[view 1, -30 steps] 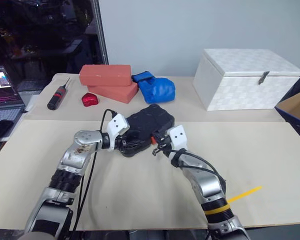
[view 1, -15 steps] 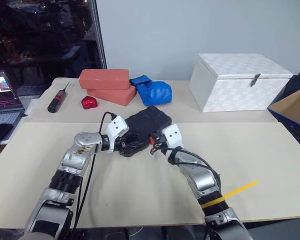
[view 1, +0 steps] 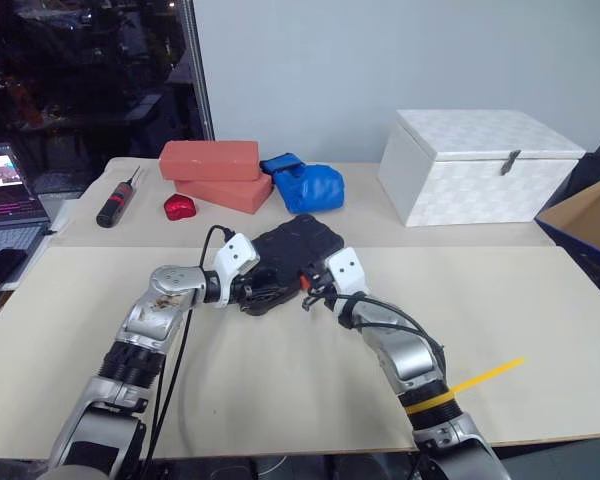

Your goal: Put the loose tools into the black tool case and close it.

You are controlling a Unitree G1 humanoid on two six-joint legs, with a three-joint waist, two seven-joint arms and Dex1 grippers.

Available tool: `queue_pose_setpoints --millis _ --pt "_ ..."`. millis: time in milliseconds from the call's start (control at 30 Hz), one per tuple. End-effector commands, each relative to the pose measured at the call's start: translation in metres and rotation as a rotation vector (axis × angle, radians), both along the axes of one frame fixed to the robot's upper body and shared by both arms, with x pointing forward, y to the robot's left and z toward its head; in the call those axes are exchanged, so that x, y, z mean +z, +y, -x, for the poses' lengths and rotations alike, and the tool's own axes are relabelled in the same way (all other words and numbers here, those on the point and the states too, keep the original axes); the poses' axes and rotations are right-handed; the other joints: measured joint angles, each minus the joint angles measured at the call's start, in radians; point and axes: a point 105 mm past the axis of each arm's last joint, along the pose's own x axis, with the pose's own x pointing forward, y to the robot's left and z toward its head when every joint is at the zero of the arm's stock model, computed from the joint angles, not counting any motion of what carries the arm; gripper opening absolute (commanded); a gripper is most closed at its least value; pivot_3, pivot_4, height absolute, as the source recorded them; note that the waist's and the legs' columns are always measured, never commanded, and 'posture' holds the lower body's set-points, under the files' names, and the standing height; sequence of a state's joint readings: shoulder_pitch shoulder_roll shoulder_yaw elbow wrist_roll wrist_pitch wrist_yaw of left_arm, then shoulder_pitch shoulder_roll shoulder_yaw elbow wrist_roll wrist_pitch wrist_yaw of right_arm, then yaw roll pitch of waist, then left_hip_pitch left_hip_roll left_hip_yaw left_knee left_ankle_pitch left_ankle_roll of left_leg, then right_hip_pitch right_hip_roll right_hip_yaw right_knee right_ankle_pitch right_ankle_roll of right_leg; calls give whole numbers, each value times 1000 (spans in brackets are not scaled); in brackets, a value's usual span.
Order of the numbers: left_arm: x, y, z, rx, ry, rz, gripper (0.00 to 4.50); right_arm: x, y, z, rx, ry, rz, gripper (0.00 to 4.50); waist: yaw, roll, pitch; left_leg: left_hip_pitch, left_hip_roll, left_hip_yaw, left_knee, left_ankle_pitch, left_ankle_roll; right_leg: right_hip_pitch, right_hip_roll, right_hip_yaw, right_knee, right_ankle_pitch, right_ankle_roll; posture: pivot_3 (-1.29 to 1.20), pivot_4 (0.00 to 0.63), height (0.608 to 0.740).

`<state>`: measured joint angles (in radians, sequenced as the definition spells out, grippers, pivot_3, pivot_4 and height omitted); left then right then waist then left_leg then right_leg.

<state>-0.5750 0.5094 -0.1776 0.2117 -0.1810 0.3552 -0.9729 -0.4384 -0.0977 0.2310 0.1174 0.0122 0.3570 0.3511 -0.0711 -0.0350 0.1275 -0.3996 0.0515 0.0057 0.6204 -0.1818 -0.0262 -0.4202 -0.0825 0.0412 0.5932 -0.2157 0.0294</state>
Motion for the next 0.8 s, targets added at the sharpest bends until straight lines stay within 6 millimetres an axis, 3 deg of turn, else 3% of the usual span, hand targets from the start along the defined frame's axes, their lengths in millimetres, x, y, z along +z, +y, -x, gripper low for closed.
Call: queue_pose_setpoints --millis 33,400,533,667,767,800 --pt "-24 5 4 25 94 -46 2510 -73 -17 13 -46 277 153 52 0 0 0 0 0 0 -1 0 0 0 -1 -1 -1 0 0 0 150 740" --pt "-23 5 3 31 90 -45 2510 -76 -18 11 -29 312 189 52 0 1 0 0 1 -2 -11 0 0 -1 -16 -30 -15 0 0 0 150 740" --pt "-23 4 3 30 86 -43 2510 -68 -16 5 -29 290 160 52 0 1 0 0 2 -2 -12 0 0 -2 -16 -32 -16 0 0 0 150 740" --pt "-12 0 6 12 43 18 2510 -20 -6 -4 8 52 11 52 -1 6 2 -4 5 -4 -12 0 0 -2 -14 -37 -24 0 0 0 150 740" --pt "-6 -1 9 15 32 67 2510 1 -6 1 37 -39 -59 52 3 10 6 -16 13 -1 -13 0 0 -3 -14 -46 -35 1 0 0 150 740" --pt "-2 -1 10 20 -13 101 2510 12 -11 4 43 -80 -91 302 7 11 7 -17 13 1 -13 0 0 -4 -16 -49 -34 1 -1 0 150 740"
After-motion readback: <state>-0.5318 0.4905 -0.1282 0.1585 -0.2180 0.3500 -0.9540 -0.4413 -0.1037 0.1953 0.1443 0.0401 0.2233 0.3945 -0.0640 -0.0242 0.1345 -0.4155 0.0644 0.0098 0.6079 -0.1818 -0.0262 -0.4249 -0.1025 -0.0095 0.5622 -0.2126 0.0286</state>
